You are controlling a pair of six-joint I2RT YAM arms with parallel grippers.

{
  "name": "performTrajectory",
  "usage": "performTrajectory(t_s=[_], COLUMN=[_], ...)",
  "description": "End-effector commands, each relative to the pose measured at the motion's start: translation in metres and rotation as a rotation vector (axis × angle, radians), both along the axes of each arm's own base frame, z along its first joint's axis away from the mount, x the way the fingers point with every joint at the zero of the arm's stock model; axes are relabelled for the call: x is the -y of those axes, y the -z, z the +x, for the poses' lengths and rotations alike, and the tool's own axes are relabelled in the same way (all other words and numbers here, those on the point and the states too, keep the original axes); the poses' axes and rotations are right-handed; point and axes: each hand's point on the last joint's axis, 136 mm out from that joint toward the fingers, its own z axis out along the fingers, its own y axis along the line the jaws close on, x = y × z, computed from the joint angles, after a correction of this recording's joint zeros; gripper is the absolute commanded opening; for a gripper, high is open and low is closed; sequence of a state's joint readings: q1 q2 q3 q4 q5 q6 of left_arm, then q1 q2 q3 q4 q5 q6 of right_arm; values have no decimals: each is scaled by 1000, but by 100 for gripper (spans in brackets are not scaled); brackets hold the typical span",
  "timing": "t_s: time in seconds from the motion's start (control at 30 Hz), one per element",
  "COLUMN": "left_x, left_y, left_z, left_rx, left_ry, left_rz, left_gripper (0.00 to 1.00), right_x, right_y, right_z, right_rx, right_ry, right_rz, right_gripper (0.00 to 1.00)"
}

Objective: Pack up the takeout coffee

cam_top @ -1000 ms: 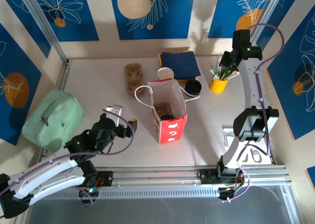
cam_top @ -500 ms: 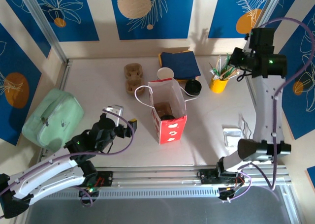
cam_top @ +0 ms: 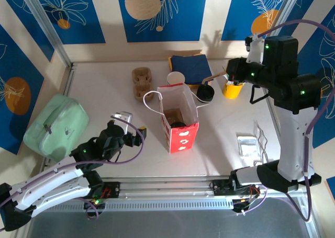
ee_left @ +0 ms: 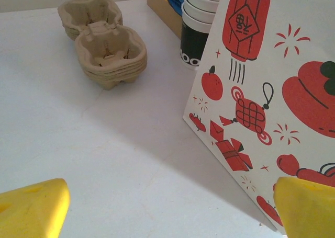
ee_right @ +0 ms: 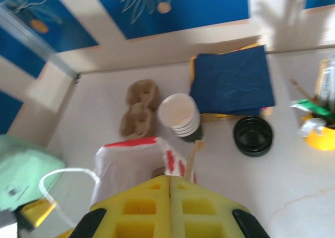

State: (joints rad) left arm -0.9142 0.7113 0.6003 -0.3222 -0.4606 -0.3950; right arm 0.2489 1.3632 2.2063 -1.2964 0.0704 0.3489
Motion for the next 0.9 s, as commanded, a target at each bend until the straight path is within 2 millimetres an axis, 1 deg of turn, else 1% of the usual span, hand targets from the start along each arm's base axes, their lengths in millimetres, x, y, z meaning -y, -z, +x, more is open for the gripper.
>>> performTrajectory(t_s=[0.0, 0.2, 0.3, 0.43, 0.6, 0.73, 0.8, 0.87], left_x=[3, 2, 1, 1, 2, 2, 2, 2], left_y=[-10, -8, -8, -7, -6, -5, -4, -3], left_z=[3, 2, 2, 2, 2, 2, 2, 2], left_rx=[14, 9, 10, 10, 9, 7, 5, 4], left_ry=[1, -2, -5, -4, -1, -2, -2, -4], left_rz=[-34, -32, -33, -30, -30, -32, -30, -31], left_gripper=[99, 99, 99, 99, 99, 99, 99, 99], right_x=[-22, -52, -66, -82, -95, -104, -113, -126], right_y=[-7, -12, -9, 3, 26, 50, 59, 71], right_z=[-19, -28, -29, -29, -16, -5, -3, 0], right_rx=[-14, -11, -22, -66, -90, -108, -114, -121], right_ry=[-89, -183, -228, -268, -244, -202, -206, -222], right_rz=[62, 102, 100, 79, -17, -134, -167, -206], right_gripper=[0, 0, 0, 0, 0, 0, 0, 0])
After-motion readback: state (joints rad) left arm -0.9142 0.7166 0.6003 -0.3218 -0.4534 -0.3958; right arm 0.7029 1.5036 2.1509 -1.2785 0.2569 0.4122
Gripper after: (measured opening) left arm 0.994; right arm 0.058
